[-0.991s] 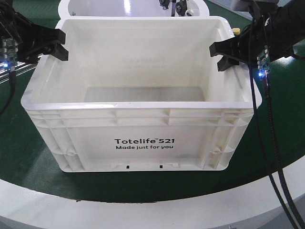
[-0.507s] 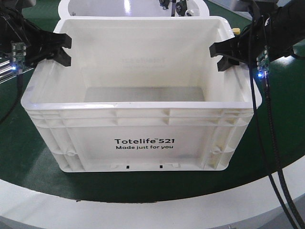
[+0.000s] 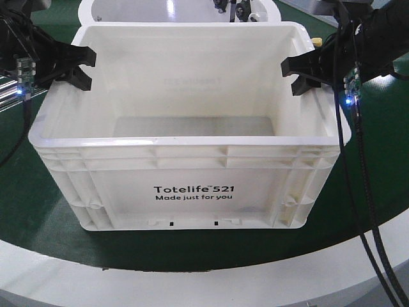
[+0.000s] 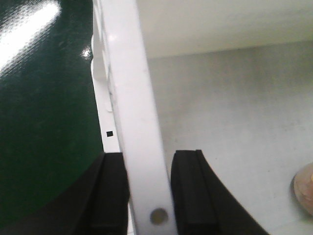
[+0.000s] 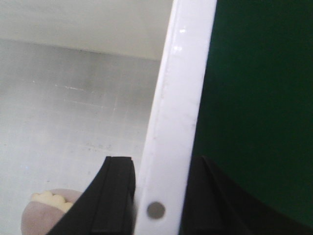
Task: Place moving items into box and shelve
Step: 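Lift the white crate off the conveyor with both grippers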
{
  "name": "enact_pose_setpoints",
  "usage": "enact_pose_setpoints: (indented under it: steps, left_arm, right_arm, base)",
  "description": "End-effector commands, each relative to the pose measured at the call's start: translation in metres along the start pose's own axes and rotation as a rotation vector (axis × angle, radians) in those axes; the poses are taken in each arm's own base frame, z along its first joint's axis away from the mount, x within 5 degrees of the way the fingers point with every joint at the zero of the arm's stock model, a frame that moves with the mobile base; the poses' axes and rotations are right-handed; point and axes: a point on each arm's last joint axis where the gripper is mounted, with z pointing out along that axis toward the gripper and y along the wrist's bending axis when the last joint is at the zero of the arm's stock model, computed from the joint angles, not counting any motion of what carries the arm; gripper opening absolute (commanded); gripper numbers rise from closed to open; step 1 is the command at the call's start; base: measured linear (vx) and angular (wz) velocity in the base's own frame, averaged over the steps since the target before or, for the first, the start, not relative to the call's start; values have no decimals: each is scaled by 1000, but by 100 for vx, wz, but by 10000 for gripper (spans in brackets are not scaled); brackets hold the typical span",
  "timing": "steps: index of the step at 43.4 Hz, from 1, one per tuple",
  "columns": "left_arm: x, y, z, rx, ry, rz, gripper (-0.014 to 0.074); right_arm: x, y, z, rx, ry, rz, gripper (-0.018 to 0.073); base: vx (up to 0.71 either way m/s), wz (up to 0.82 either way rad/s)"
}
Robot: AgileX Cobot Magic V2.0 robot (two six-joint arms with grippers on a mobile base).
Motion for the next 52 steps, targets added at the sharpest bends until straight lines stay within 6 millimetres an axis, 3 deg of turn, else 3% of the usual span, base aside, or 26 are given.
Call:
enact_pose_setpoints:
  steps: [1, 5, 6, 26, 36, 37, 52]
  left_arm:
    - [-7, -16, -13, 101, -80, -11, -6]
    - [-7, -16, -14, 101, -82, -11, -5]
    - [-7, -16, -16, 102, -83, -10, -4]
    - [-5, -22, -40, 109, -151, 6, -4]
    - [-1, -27, -58, 127, -191, 11, -4]
    - [5, -33, -81, 137, -234, 27, -4]
    - [13, -40, -102, 166, -272, 33, -4]
  right_arm:
    - [-11, 9, -23, -51, -126, -4, -4]
    - [-11, 9, -23, -51, -127, -4, -4]
    - [-11, 11, -32, -55, -157, -6, -4]
    - [-7, 19, -71, -88, -257, -7, -4]
    - [-2, 23, -88, -115, -283, -3, -4]
    - [4, 27, -106, -136, -313, -5, -4]
    - [10, 30, -119, -145, -324, -12, -4]
  base:
    - [0, 0]
    - [0, 0]
    - [0, 0]
    - [0, 0]
    - [0, 0]
    - [0, 0]
    - [0, 0]
